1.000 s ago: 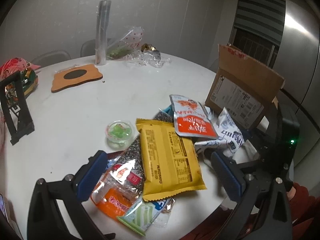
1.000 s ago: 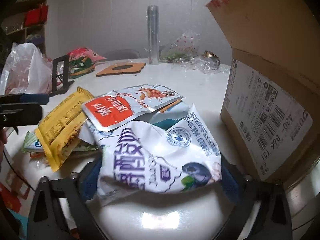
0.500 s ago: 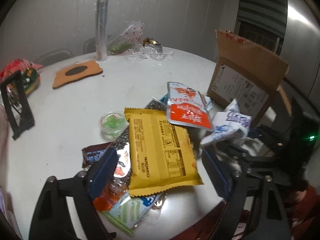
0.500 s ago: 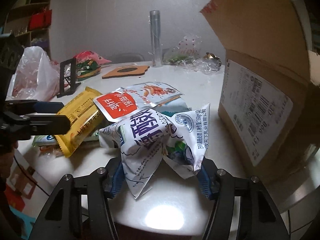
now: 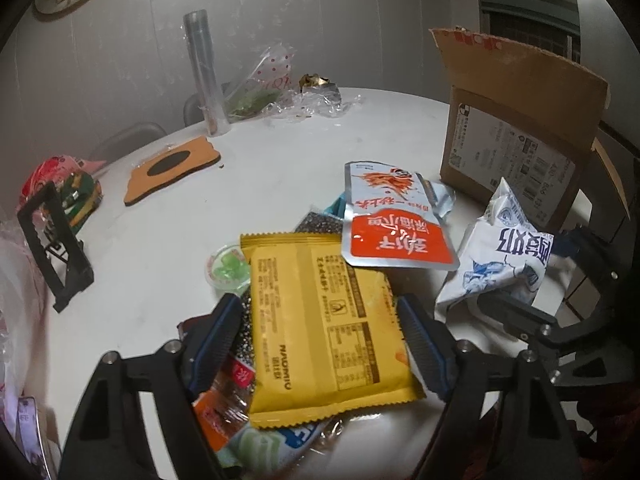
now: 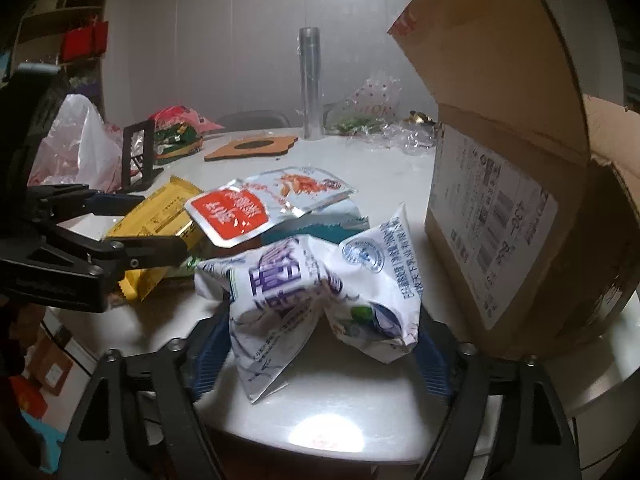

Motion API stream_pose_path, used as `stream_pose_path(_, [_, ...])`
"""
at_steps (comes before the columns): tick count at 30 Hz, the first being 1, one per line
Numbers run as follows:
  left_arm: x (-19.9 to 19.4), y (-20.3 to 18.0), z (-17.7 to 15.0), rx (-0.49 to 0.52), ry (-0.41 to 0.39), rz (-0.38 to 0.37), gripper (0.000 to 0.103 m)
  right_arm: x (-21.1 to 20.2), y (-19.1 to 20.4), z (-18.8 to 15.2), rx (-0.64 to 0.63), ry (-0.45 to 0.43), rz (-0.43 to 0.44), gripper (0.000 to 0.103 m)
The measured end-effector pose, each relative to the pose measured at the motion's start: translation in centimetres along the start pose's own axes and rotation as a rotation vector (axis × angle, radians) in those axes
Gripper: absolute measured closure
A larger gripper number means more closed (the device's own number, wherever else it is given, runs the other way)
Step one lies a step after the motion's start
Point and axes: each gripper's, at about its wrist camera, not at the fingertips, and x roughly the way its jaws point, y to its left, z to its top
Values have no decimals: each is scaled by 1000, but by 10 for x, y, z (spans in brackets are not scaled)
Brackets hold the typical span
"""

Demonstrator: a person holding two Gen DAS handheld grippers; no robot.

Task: Organize snacks
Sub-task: 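Lift the white-and-blue bag with the right gripper while the left gripper lifts the yellow packet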

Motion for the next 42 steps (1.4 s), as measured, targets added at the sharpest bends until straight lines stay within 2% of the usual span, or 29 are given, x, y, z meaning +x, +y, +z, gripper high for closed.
stream_pose_path(2, [-1, 1, 1, -1, 3, -12, 35, -1, 0, 2, -9, -22, 7, 7])
stream_pose_path(5, [-2, 6, 0, -11, -2, -36, 36, 1, 2, 7, -38, -40, 12, 0])
stream_pose_path(11, [-4, 14, 0, -37, -9, -80, 36, 15, 3, 15, -63, -11, 30, 0])
stream_pose_path(14, [-4, 15, -1, -31, -13, -77, 36, 27, 5, 16, -72, 48, 31, 0])
stream_pose_path(16, [-4, 15, -1, -22, -15, -79, 36, 34, 1, 14, -29, 88, 61, 0])
stream_pose_path(19, [-4, 16, -1, -25, -18, -91, 36, 31, -1, 12, -9, 78, 46, 28])
stream_pose_path(20, [-4, 16, -1, -26, -19, -92, 35, 30, -1, 11, -17, 82, 38, 34])
stream_pose_path(25, [-3, 16, 0, -30, -15, -75, 36, 24, -3, 8, -3, 74, 50, 48])
stream_pose_path(31, [-4, 14, 0, -34, -12, -67, 36, 18, -13, 5, 50, 63, 45, 55])
stream_pose_path(42, [-13, 23, 0, -54, -26, -26, 36, 2, -14, 6, 57, 40, 57, 58])
